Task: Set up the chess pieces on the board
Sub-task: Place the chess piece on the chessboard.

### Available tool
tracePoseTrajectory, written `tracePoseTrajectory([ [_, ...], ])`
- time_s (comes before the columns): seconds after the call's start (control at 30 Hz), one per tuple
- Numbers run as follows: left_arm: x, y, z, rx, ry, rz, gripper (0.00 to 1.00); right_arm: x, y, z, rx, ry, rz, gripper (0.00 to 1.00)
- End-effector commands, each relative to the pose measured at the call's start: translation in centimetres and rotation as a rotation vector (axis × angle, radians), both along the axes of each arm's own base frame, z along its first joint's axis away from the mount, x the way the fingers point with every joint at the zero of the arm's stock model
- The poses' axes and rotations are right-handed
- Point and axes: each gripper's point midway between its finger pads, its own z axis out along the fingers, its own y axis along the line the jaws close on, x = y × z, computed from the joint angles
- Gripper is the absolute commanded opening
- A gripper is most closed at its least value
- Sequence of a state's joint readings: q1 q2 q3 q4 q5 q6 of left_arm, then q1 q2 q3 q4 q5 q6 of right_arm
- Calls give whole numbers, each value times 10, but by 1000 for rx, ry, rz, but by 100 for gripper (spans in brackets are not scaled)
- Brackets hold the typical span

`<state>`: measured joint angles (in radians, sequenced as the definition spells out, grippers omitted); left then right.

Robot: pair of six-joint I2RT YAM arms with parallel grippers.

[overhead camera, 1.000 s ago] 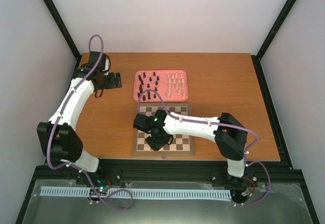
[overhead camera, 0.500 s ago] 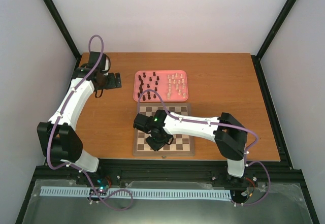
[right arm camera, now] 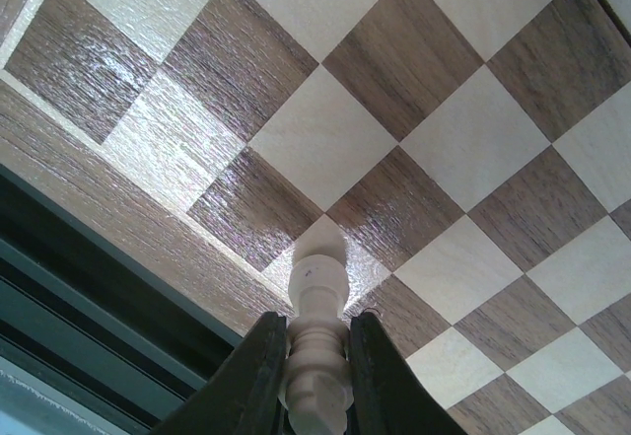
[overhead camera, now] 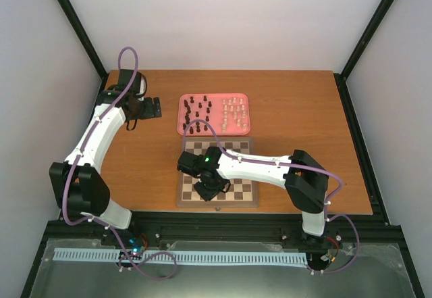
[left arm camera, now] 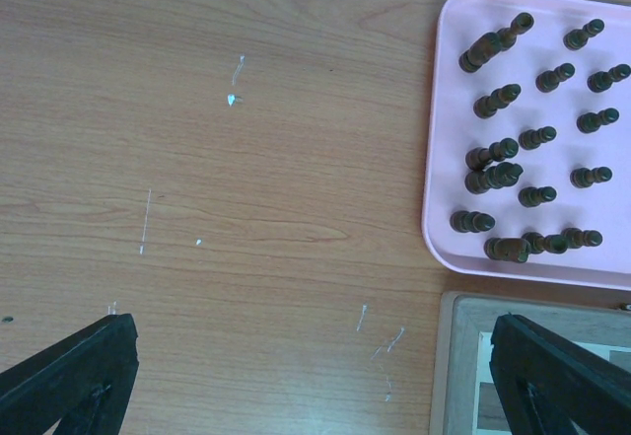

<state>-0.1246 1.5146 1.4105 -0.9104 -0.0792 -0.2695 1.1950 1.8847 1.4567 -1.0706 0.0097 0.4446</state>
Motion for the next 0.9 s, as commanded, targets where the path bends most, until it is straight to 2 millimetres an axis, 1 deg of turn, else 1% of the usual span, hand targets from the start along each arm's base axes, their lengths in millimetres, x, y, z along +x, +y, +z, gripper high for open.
tracePoseTrajectory([
  [0.0,3,-1,11,-5,-42,6,100,-3,1,-7,-7,4,22,14],
  [0.4,3,-1,11,-8,-46,7,100,-3,-5,-10,-30,-3,12,16],
  [0.43,3,-1,11,-9,-45,7,100,-3,-5,-10,-27,-3,13,17],
  [0.5,3,-1,10,-8,-44,6,100,-3,-5,-10,-24,-4,14,21],
  [0.63,3,-1,9,-8,-42,6,100,-4,-6,-10,-18,-3,14,26],
  [0.87,2,-1,8,-5,-38,6,100,-4,-2,-4,16,-6,31,30],
])
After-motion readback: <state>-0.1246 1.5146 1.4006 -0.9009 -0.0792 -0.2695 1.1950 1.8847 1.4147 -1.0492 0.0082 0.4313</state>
